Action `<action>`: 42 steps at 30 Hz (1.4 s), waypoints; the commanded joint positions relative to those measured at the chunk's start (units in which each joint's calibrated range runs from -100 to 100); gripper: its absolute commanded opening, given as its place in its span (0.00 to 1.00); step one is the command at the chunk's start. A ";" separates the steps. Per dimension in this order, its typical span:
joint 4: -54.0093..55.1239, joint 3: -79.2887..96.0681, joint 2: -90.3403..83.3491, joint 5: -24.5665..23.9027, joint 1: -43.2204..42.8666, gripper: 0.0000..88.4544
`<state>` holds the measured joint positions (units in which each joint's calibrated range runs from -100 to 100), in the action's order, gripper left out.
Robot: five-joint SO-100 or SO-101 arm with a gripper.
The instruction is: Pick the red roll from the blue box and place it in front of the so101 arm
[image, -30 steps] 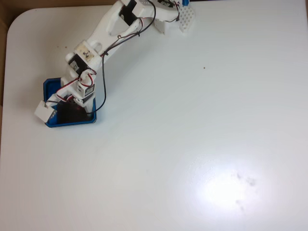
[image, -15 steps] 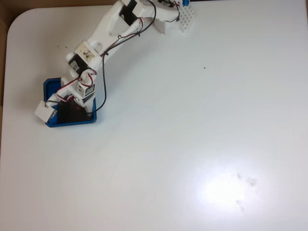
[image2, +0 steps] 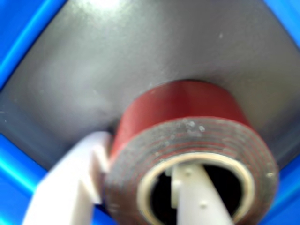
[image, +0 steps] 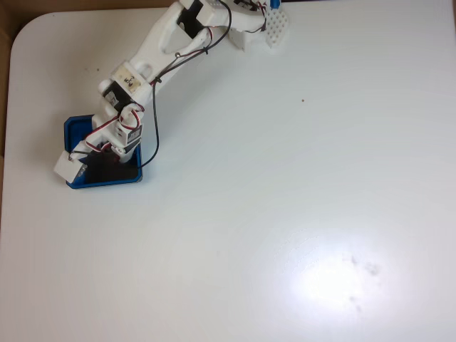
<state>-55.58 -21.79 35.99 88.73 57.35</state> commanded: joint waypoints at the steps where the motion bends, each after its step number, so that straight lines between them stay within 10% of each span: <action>1: 0.38 -2.64 -0.87 0.23 -0.34 0.00; 22: 0.14 1.13 -29.05 0.41 -1.61 0.01; 42: -25.19 20.99 -61.57 0.32 -41.67 0.01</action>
<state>-75.62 -1.35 -21.51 88.81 21.92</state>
